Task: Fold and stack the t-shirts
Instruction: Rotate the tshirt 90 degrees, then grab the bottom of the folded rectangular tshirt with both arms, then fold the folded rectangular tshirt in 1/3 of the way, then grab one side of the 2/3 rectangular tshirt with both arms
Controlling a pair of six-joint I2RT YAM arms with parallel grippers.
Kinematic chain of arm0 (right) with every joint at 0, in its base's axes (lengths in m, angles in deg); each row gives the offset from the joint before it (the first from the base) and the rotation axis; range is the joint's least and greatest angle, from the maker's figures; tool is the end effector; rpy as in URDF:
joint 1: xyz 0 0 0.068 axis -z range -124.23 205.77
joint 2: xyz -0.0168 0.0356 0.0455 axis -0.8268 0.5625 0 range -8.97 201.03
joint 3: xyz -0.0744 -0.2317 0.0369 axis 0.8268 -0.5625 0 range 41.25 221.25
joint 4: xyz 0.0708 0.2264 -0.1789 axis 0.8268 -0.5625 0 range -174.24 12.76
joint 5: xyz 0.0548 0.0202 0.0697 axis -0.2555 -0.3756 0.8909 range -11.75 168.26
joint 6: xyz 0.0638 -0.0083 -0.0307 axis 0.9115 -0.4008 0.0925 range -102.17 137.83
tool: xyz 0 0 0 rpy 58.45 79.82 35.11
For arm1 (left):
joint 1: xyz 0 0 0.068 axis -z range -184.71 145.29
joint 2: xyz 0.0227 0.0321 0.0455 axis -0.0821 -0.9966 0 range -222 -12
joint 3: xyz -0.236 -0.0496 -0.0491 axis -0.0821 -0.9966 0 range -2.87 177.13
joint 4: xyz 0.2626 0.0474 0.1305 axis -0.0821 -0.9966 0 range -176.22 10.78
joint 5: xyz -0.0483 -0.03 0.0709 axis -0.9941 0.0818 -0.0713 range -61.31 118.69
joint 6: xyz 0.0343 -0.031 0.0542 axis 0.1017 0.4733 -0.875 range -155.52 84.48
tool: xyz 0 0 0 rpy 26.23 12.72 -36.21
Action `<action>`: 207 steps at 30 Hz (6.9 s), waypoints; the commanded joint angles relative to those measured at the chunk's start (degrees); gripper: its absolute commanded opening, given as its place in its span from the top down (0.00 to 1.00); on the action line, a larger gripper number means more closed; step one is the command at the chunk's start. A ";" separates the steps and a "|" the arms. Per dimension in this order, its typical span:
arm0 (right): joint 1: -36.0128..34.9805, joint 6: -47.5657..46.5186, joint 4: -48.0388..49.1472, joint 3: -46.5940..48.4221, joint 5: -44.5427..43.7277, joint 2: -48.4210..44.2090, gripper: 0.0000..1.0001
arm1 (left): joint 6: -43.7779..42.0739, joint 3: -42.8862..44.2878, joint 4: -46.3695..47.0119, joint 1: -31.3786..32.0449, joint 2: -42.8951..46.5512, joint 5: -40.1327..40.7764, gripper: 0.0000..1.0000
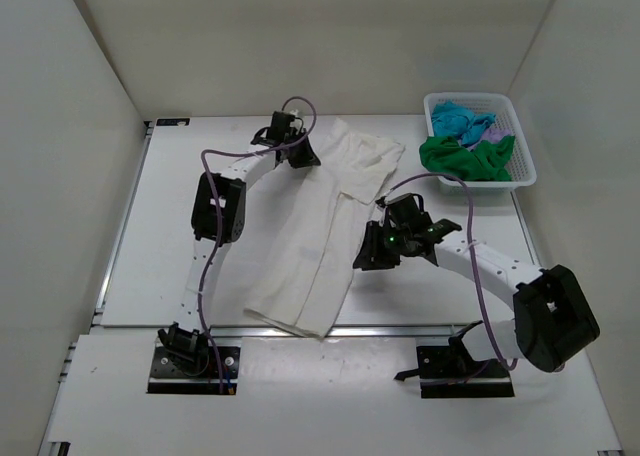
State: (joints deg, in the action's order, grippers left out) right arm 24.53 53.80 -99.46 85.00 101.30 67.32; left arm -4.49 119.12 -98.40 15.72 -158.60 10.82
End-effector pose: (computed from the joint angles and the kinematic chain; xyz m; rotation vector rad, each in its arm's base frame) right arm 0.2519 0.1796 0.1370 -0.0631 2.7005 0.9314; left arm 0.5494 -0.2238 0.0905 -0.0622 2.4321 -0.7934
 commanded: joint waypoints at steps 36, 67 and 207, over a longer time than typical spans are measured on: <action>-21.49 20.10 28.27 -18.09 -0.72 0.44 0.54 | -2.99 -91.32 -16.33 -6.27 82.00 2.48 0.30; -22.37 25.56 29.16 -17.03 0.68 3.25 0.73 | -0.27 -97.03 -21.16 -1.35 86.93 0.38 0.39; 21.84 -5.11 16.50 0.02 14.22 16.07 0.69 | 12.83 -79.46 8.89 -0.74 56.18 -2.17 0.45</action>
State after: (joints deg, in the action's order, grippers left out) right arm 45.57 49.95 -83.96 86.09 115.71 83.08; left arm 8.03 40.57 -90.71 14.58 -101.27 8.83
